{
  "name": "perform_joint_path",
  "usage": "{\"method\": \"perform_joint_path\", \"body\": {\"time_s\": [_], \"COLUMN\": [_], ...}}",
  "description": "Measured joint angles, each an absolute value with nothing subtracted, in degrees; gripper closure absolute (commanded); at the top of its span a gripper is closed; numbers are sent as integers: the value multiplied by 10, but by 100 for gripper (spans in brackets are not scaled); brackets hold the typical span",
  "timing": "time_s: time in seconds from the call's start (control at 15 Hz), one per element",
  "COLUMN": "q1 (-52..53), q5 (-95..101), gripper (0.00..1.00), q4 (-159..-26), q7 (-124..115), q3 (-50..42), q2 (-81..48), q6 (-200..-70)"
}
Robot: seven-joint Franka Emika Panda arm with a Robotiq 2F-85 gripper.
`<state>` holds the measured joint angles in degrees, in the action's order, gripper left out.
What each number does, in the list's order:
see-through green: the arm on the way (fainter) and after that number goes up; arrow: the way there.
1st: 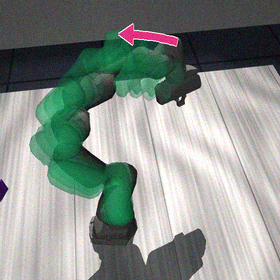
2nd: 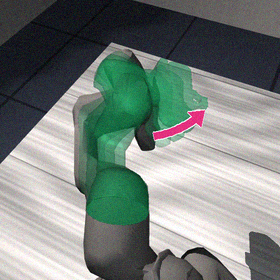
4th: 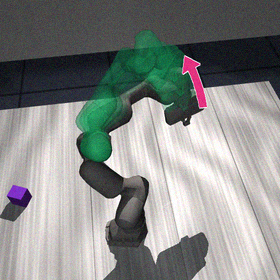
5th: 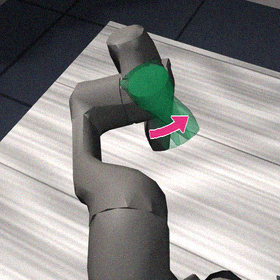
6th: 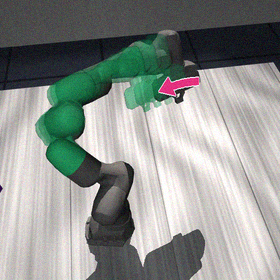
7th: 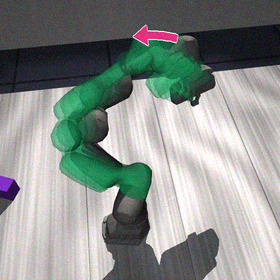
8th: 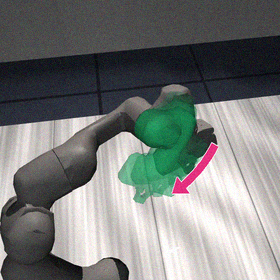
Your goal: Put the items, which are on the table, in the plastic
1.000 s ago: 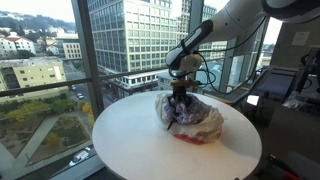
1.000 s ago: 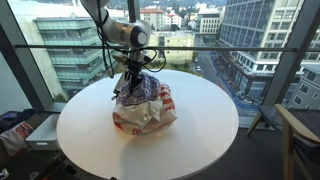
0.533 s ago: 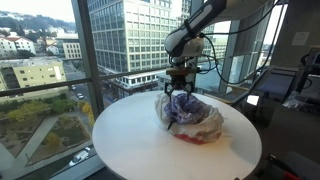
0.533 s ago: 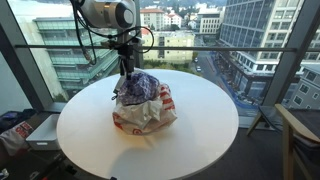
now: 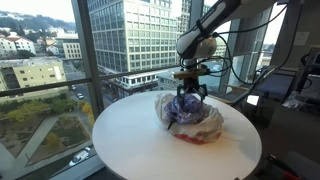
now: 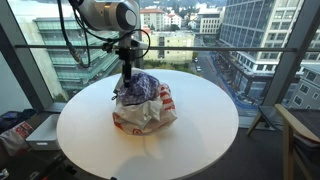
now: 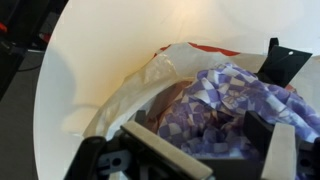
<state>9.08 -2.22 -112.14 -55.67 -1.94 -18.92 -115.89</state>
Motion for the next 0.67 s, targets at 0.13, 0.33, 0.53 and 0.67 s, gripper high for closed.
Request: {"method": "perform_joint_path", "body": {"time_s": [0.13, 0.33, 0.53, 0.67], "q1": [69, 44, 24, 13], "q5": [-49, -89, -131, -155], "gripper": [0, 0, 0, 0], "q4": [-1130, -1131, -1136, -1149], "q7": [-573, -604, -627, -636], "q3": [-22, -31, -36, -39], "q2": [-199, -217, -218, -211], "q6": [-1159, -1163, -1163, -1163]}}
